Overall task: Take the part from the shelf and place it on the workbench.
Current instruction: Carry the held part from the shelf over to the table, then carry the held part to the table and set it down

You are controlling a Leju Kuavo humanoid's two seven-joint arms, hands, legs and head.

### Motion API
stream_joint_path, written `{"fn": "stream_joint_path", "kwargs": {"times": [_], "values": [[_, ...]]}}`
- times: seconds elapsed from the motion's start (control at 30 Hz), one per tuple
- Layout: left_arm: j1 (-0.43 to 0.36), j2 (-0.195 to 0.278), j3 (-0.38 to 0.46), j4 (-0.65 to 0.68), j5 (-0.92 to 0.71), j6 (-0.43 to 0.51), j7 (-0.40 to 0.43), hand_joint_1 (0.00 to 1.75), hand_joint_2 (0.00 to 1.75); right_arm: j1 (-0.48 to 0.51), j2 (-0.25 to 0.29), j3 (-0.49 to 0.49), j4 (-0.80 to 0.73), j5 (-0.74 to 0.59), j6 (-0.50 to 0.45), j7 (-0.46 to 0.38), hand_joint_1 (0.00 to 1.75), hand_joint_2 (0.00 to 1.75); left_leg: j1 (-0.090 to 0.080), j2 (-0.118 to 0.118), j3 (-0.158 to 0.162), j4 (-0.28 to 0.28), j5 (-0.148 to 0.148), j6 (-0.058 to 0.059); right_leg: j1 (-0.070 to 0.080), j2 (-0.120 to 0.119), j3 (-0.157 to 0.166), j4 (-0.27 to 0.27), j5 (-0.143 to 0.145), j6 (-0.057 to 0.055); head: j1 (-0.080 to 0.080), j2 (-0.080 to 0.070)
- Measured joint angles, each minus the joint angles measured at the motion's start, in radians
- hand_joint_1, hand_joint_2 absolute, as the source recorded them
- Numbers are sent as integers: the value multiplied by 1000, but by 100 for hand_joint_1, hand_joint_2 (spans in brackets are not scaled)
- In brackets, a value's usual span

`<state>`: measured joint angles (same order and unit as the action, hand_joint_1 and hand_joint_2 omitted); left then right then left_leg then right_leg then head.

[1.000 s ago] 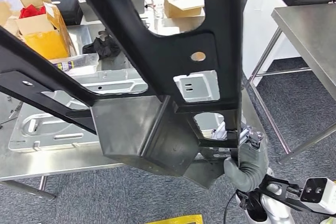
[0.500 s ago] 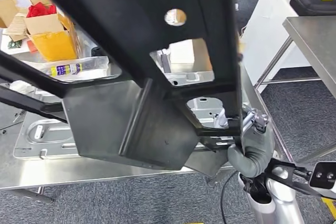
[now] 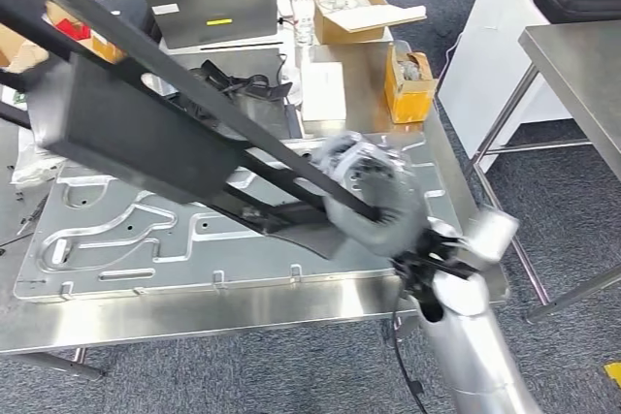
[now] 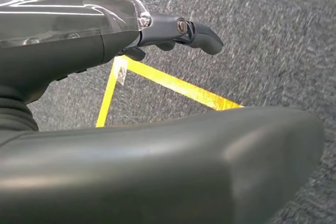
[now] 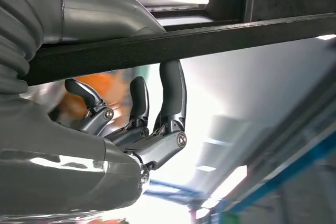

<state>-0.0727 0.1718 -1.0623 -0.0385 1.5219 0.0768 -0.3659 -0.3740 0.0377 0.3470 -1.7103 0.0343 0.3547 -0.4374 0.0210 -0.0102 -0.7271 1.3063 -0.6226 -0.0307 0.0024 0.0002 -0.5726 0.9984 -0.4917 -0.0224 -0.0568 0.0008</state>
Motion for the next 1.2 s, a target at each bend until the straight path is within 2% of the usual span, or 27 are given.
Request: {"fn": "stream_joint_path", "kwargs": {"times": [0.03, 0.07, 0.13, 0.17, 0.2, 0.27, 0.33, 0.4, 0.47, 0.5, 0.53, 0.57, 0.63, 0.67, 0.7, 0.77, 0.8, 0.87, 0.9, 0.97, 1.0, 1.03, 1.07, 1.13, 1.17, 1.2], "values": [[-1, 0, -6, -2, 0, 0, 0, 0, 0, -20, 15, 21, 29, 37, -30, 18, 175, 175, 0, 0, -2, -4, 16, -1, 0, 1, 1, 1, -1, 0, 0, 0], [-3, 0, -11, -3, 0, 0, 0, 0, 0, -40, 28, 42, 56, 73, -60, 31, 175, 175, 1, 1, 17, -50, 50, -2, 0, 1, 2, 3, -3, 1, 0, 0], [-7, 0, -22, -4, 1, -1, -2, 0, 0, -78, 50, 84, 112, 136, -120, 43, 175, 175, 2, 4, 78, -191, 123, -1, 2, 2, 3, 9, -10, 6, 0, 0], [-9, 0, -28, -5, 1, -2, -4, 0, 0, -95, 58, 103, 141, 169, -150, 44, 175, 175, 2, 6, 99, -242, 142, 2, 5, 2, 1, 13, -13, 10, 0, 0], [-11, 0, -34, -6, 1, -4, -6, 0, 0, -109, 63, 121, 167, 202, -179, 44, 175, 175, 1, 6, 110, -267, 147, 6, 7, 2, -1, 16, -15, 14, 0, 0], [-10, -1, -43, -8, 1, -6, -9, 0, 0, -127, 68, 147, 212, 279, -239, 45, 175, 175, 0, 4, 110, -271, 144, 17, 9, 1, -2, 17, -15, 19, 1, 0], [-9, -1, -52, -8, 1, -8, -9, 0, 0, -137, 71, 165, 247, 368, -306, 47, 175, 175, 2, 3, 113, -274, 144, 28, 7, 1, -6, 32, -30, 27, 1, 0], [-11, -1, -59, -9, 1, -7, -10, 0, 0, -140, 72, 172, 271, 461, -374, 49, 175, 175, 6, 3, 115, -276, 144, 36, 3, 1, -45, 117, -78, 38, 2, 0], [-12, -2, -65, -9, 1, -6, -10, 0, 0, -133, 72, 173, 287, 558, -437, 49, 175, 175, 6, 3, 116, -276, 142, 39, 0, 1, -116, 256, -133, 44, 2, 0], [-11, -2, -69, -9, 1, -6, -9, 0, 0, -124, 72, 172, 292, 606, -464, 49, 175, 175, 6, 3, 117, -276, 141, 40, -1, 1, -142, 302, -142, 45, 2, 0], [-11, -2, -74, -9, 1, -6, -9, 0, 0, -113, 72, 170, 295, 650, -488, 50, 175, 175, 5, 2, 118, -276, 140, 41, -1, 1, -151, 309, -130, 44, 2, 0], [-11, -2, -79, -9, 1, -6, -9, 0, 0, -104, 72, 167, 296, 690, -509, 50, 175, 175, 4, 1, 121, -276, 139, 42, 0, 1, -140, 274, -100, 41, 2, 0], [-11, -4, -86, -10, 1, -5, -9, 0, 0, -93, 72, 160, 294, 772, -550, 58, 175, 175, 0, -2, 126, -277, 135, 42, 5, 2, -81, 135, -23, 25, 1, 0], [-11, -5, -89, -10, 1, -5, -10, 0, 0, -90, 72, 159, 293, 820, -573, 66, 175, 175, 0, -2, 127, -277, 134, 40, 8, 2, -57, 75, 3, 16, 1, 0], [-11, -6, -92, -11, 1, -6, -11, 0, 0, -87, 72, 158, 291, 872, -599, 76, 175, 175, 1, -2, 127, -278, 134, 36, 13, 3, -41, 39, 15, 9, 1, 0], [-11, -8, -100, -12, 1, -8, -17, 0, 0, -77, 71, 157, 287, 967, -648, 95, 175, 175, 2, -1, 126, -281, 135, 27, 17, 3, -36, 21, 15, 2, 2, 0], [-11, -8, -104, -12, 1, -10, -20, 0, 0, -73, 72, 157, 283, 1010, -670, 103, 175, 175, 2, 0, 127, -283, 133, 22, 15, 2, -33, 13, 16, 0, 2, 0], [-12, -8, -113, -12, 1, -12, -24, 0, 0, -68, 73, 157, 278, 1095, -710, 116, 175, 175, 1, 1, 118, -259, 111, 15, 8, -1, -24, -4, 21, -4, 2, 0], [-13, -6, -118, -12, 1, -12, -25, 0, 0, -65, 73, 158, 277, 1133, -727, 120, 175, 175, 1, 2, 100, -219, 86, 11, 5, -2, -20, -10, 24, -6, 1, 0], [-15, -2, -128, -12, 0, -14, -25, 0, 0, -58, 72, 161, 284, 1196, -758, 124, 175, 175, 1, 2, 41, -94, 29, 5, 6, -3, -19, -11, 24, -7, 1, 0], [-15, -1, -134, -12, 0, -17, -25, 0, 0, -54, 70, 163, 293, 1224, -774, 125, 175, 175, 2, 2, 14, -40, 12, 1, 6, -3, -19, -11, 23, -7, 1, 0], [-15, 0, -141, -12, 0, -19, -25, 0, 0, -52, 68, 166, 308, 1254, -793, 126, 175, 175, 3, 2, 0, -16, 12, -2, 6, -2, -19, -10, 23, -6, 1, 0], [-15, 1, -148, -12, 0, -22, -25, 0, 0, -51, 65, 169, 325, 1281, -812, 127, 175, 175, 5, 3, 6, -32, 33, -4, 5, -1, -18, -9, 22, -5, 1, 0], [-19, 5, -162, -12, 0, -26, -26, 0, 0, -51, 60, 175, 366, 1328, -848, 129, 175, 175, 11, 5, 63, -155, 100, -9, 3, 1, -18, 0, 15, 3, 1, 0], [-21, 7, -169, -12, 0, -28, -27, 0, 0, -52, 58, 177, 388, 1344, -866, 130, 175, 175, 12, 5, 91, -215, 123, -9, 5, 2, -21, 8, 11, 8, 0, 0], [-23, 8, -177, -13, 0, -30, -29, 0, 0, -54, 54, 179, 411, 1357, -883, 129, 175, 175, 12, 4, 109, -254, 135, -5, 6, 3, -23, 14, 7, 13, 1, 0]]}}
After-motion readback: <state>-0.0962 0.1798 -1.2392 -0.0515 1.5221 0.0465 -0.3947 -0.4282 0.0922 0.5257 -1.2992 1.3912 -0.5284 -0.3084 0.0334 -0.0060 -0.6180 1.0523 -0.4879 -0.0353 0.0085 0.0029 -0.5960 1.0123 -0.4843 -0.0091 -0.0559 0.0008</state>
